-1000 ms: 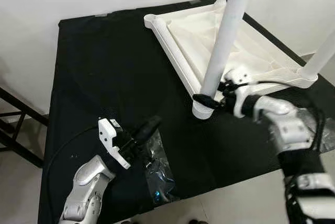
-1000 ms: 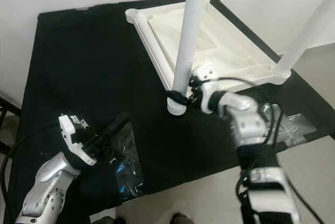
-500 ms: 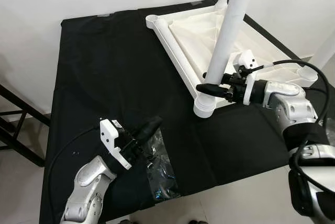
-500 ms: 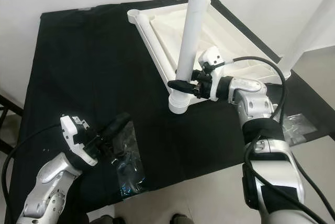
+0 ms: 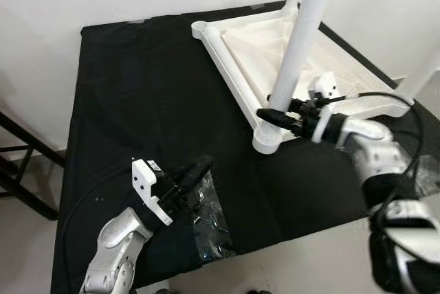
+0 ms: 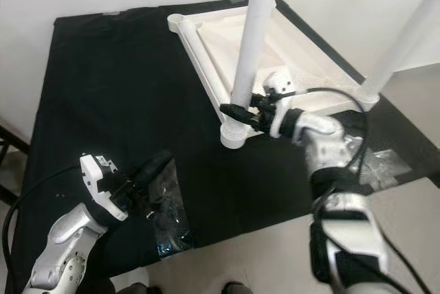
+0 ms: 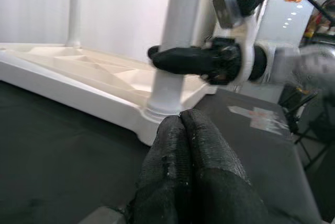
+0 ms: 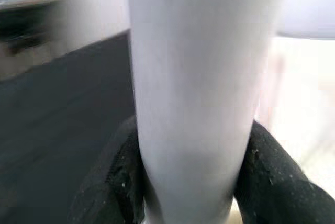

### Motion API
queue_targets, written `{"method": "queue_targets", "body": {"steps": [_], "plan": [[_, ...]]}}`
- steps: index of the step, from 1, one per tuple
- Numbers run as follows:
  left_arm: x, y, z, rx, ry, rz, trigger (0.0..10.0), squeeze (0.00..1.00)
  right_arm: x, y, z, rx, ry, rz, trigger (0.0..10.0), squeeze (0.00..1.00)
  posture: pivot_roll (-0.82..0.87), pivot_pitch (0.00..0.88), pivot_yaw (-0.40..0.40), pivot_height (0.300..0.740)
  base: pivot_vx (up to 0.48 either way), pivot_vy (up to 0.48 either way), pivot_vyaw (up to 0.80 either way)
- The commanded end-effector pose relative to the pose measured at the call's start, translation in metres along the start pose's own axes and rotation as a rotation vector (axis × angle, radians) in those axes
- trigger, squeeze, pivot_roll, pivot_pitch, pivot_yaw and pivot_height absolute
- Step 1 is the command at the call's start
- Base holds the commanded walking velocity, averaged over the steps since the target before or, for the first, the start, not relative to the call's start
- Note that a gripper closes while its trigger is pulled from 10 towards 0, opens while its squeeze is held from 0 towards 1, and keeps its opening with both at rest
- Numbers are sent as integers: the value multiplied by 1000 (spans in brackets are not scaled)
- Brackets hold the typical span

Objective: Building children table

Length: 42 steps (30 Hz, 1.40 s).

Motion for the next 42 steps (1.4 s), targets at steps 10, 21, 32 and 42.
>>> {"method": "queue_targets", "body": {"steps": [10,21,32,42], "plan": [[0,1,0,8,-26,11,10000,0,-5,-32,83,-94,-194,122,0,0,5,167,-10,740,0,0,0],[-3,1,2,12,-22,4,10000,0,-15,2,63,-51,-144,73,10000,1000,3,164,-8,740,0,0,0],[-5,-1,1,21,-27,7,10000,0,-20,40,56,64,551,-34,10000,0,18,154,-6,740,0,0,0],[-4,-1,1,22,-27,6,10000,0,-25,27,46,-22,598,-5,0,0,33,155,-10,740,0,0,0]]}}
Point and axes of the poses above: a point about 5 cm out from each wrist's last joint towards the gripper, its own x axis pointing back from the gripper into the wrist, its own y axis along the axis of the wrist's last joint, z = x × y, the point moved 2 cm from there along -x, pointing out of the wrist towards the gripper, and after that the axes turned 6 degrees about x, right-handed, at the moved point
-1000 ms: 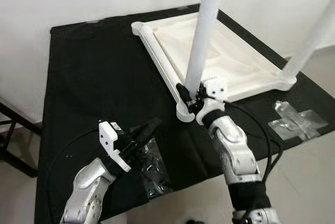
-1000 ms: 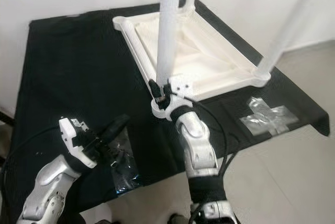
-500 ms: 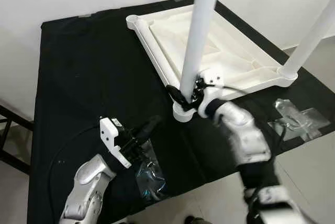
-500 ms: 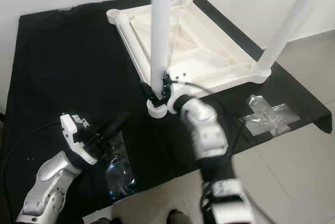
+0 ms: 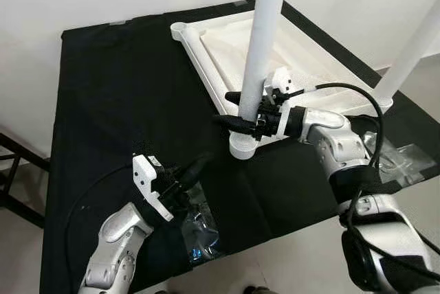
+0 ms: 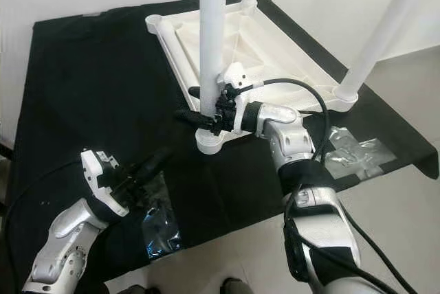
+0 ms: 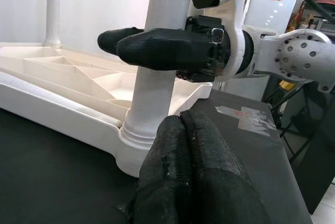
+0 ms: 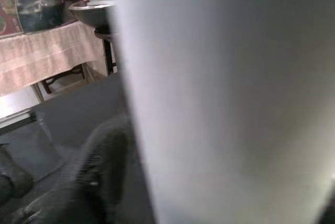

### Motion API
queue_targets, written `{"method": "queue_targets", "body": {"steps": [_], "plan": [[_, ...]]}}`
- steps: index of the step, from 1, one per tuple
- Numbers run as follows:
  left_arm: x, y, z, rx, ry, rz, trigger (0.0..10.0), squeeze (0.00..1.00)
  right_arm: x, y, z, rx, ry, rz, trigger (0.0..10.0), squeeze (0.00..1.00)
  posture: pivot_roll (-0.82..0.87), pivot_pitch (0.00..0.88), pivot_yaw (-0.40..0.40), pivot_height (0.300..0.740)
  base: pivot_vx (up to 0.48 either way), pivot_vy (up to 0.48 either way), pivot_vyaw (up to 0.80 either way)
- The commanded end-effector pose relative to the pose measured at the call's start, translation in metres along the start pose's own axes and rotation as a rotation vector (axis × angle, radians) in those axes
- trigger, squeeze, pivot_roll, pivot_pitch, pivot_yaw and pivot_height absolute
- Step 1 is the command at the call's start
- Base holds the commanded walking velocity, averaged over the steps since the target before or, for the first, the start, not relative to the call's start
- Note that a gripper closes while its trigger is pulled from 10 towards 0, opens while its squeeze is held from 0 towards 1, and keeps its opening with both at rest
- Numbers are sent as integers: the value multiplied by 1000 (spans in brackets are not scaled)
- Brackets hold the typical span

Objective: Building children table

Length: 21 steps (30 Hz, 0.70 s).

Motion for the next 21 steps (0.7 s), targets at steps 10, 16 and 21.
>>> {"method": "queue_targets", "body": {"steps": [10,16,21], "plan": [[2,-5,-2,21,-1,16,10000,0,12,-15,-1,-22,-10,-10,0,0,29,160,-14,740,0,0,0],[2,-4,-2,22,-2,14,10000,0,33,-26,-13,11,-277,37,0,0,18,164,-20,740,0,0,0],[3,-3,-1,20,-1,14,10000,0,40,-71,4,-104,-829,179,0,0,21,174,-21,740,0,0,0]]}}
Point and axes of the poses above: a point about 5 cm out from each wrist's last joint towards the gripper, its own x axis pointing back from the gripper into the wrist, its own y axis along the axis of the wrist's last joint, z = x × y, the point moved 2 cm from there along -x, pointing out of the wrist towards the gripper, and after that the axes turned 6 degrees about x, right-handed, at the moved point
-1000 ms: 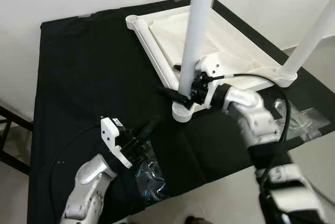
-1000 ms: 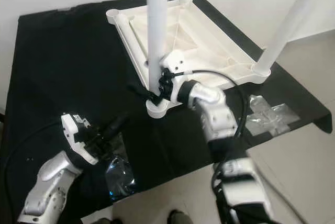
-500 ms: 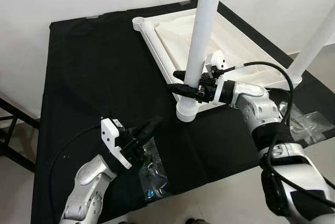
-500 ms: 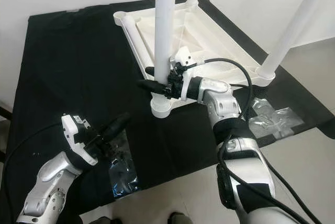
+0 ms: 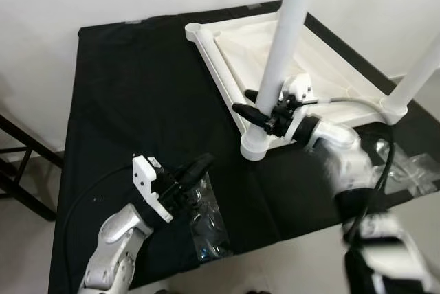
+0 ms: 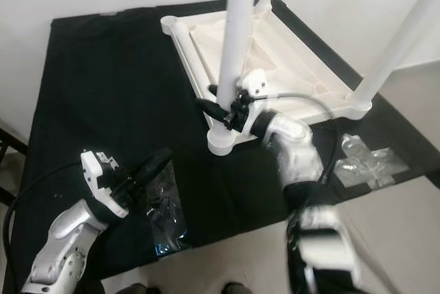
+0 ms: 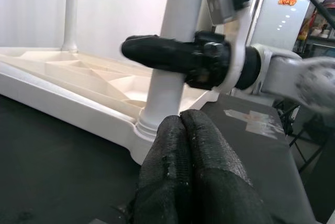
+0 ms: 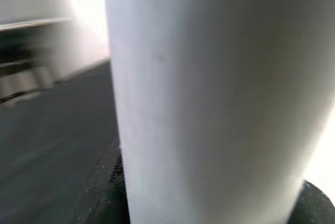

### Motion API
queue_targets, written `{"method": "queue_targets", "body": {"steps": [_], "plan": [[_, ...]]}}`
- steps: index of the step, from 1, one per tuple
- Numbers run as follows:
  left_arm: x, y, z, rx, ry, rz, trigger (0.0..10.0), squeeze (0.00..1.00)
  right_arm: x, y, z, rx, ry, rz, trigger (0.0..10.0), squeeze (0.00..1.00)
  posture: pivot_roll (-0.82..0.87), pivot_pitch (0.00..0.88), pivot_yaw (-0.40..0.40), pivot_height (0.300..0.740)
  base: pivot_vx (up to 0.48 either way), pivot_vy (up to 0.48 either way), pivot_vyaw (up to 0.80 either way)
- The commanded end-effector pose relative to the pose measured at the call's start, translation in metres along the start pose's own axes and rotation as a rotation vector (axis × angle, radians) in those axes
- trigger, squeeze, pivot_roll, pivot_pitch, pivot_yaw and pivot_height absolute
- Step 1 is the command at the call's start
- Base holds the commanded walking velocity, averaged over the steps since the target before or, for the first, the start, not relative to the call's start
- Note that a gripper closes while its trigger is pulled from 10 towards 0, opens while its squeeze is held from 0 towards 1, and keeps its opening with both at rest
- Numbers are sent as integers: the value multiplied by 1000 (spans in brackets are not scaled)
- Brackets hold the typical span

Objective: Building children table

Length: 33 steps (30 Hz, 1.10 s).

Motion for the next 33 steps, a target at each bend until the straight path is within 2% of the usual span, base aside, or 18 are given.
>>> {"method": "queue_targets", "body": {"steps": [1,3,7,10,11,12,14,15,18,19,21,22,23,24,27,30,32,33], "plan": [[2,-2,-1,14,-2,11,10000,0,29,-53,-6,-57,-310,248,0,0,21,174,-21,740,0,0,0],[2,-2,0,10,0,13,10000,0,36,-61,23,-59,-277,259,0,0,19,168,-16,740,0,0,0],[1,-3,1,11,-1,14,10000,0,30,-56,25,-32,-226,238,0,0,11,162,-15,740,0,0,0],[1,-4,0,15,-5,15,10000,0,25,-50,14,22,-266,241,0,0,19,155,-29,740,0,0,0],[1,-4,1,10,1,13,10000,0,24,-48,12,32,-288,250,4745,0,24,152,-31,740,0,0,0],[2,-4,1,5,6,12,10000,0,24,-46,13,33,-301,259,10000,0,24,152,-31,740,0,0,0],[2,-3,1,2,9,12,10000,0,24,-45,14,33,-308,266,10000,0,24,152,-31,740,0,0,0],[2,-3,1,2,9,12,10000,0,22,-40,18,3,-278,241,10000,1000,27,149,-31,740,0,0,0],[1,-4,0,9,1,15,10000,0,16,-29,18,-12,-216,183,10000,1000,25,144,-26,740,0,0,0],[1,-5,0,11,-1,16,10000,0,11,-20,19,-16,-147,136,10000,1000,27,143,-26,740,0,0,0],[0,-5,0,13,-2,17,10000,0,9,-14,19,-17,-99,105,10000,1000,27,143,-26,740,0,0,0],[0,-5,-1,14,-3,16,10000,0,6,-5,20,-15,-3,72,10000,851,19,142,-24,740,0,0,0],[0,-5,-1,14,-3,16,10000,0,6,-5,20,-15,-3,72,10000,851,19,142,-24,740,0,0,0],[-1,-6,-1,16,-3,16,10000,0,4,7,20,31,106,25,10000,0,17,139,-23,740,0,0,0],[-2,-7,-1,20,-4,15,10000,0,1,25,15,122,296,-23,10000,0,21,134,-26,740,0,0,0],[-2,-8,-1,22,-5,16,10000,0,-3,37,6,170,435,-27,10000,0,24,134,-28,740,0,0,0],[-2,-8,-1,21,-5,16,10000,0,-6,40,1,192,475,-24,10000,0,24,134,-28,740,0,0,0],[-2,-8,-1,20,-3,17,10000,0,-6,46,2,185,566,-40,10000,0,28,136,-30,740,0,0,0]]}}
Point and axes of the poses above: a point about 5 cm out from each wrist's last joint towards the gripper, its own x axis pointing back from the gripper into the wrist, its own y axis along the axis of the wrist's last joint, z = x × y, the point moved 2 cm from there along -x, pointing out of the wrist towards the gripper, and after that the axes turned 6 degrees about x, right-handed, at the moved point
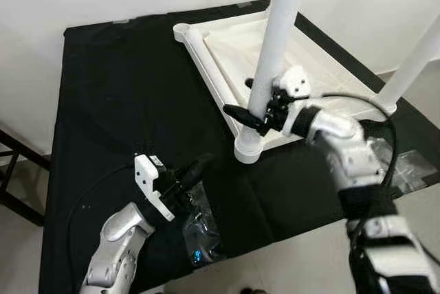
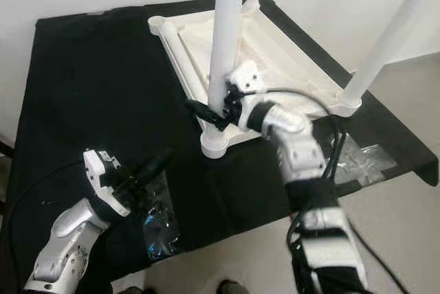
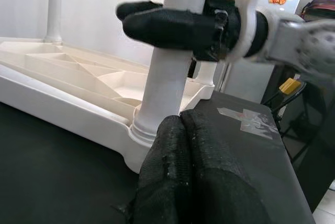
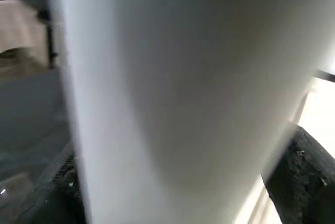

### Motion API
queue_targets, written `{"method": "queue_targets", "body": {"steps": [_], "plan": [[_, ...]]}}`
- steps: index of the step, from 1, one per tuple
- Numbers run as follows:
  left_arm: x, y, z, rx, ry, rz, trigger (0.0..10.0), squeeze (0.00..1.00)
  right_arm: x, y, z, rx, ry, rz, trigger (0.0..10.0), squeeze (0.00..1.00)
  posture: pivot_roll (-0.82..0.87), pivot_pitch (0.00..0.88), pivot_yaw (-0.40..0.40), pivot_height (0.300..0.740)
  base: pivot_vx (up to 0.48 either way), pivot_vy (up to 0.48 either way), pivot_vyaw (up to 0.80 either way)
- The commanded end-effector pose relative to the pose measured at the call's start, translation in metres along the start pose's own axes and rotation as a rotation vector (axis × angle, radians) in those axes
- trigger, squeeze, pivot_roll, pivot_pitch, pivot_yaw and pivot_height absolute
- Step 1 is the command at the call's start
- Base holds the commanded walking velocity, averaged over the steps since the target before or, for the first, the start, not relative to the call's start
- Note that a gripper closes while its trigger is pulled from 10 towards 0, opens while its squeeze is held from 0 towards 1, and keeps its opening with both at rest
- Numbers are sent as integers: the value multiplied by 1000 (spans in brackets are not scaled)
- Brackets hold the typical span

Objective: Building children table

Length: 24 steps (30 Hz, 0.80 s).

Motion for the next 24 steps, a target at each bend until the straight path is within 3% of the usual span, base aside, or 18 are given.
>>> {"method": "queue_targets", "body": {"steps": [1,4,5,7,8,16,24], "plan": [[2,-4,-1,3,-3,10,10000,0,-3,1,6,-24,121,-30,10000,0,28,135,-32,740,0,0,0],[2,-4,-1,2,-2,10,10000,0,-3,2,5,-60,166,-35,10000,0,28,135,-32,740,0,0,0],[2,-4,0,2,-2,11,10000,0,-2,0,7,-101,259,-29,10000,0,34,137,-31,740,0,0,0],[2,-4,-1,2,-3,12,10000,0,-3,-4,3,-111,271,-12,10000,0,45,138,-32,740,0,0,0],[2,-4,-1,0,-4,13,10000,0,-4,-5,1,-122,257,-12,0,0,45,138,-32,740,0,0,0],[2,-4,-1,-6,-4,15,10000,0,-2,-12,-4,-153,248,-18,0,0,55,140,-37,740,0,0,0],[3,-3,-2,-1,-6,13,10000,0,16,-26,-5,-155,196,-3,0,0,42,149,-25,740,0,0,0]]}}
Point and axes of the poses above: a point about 5 cm out from each wrist's last joint towards the gripper, its own x axis pointing back from the gripper into the wrist, its own y axis along the axis of the wrist's last joint, z = x × y, the point moved 2 cm from there along -x, pointing out of the wrist towards the gripper, and after that the axes turned 6 degrees about x, right-handed, at the moved point
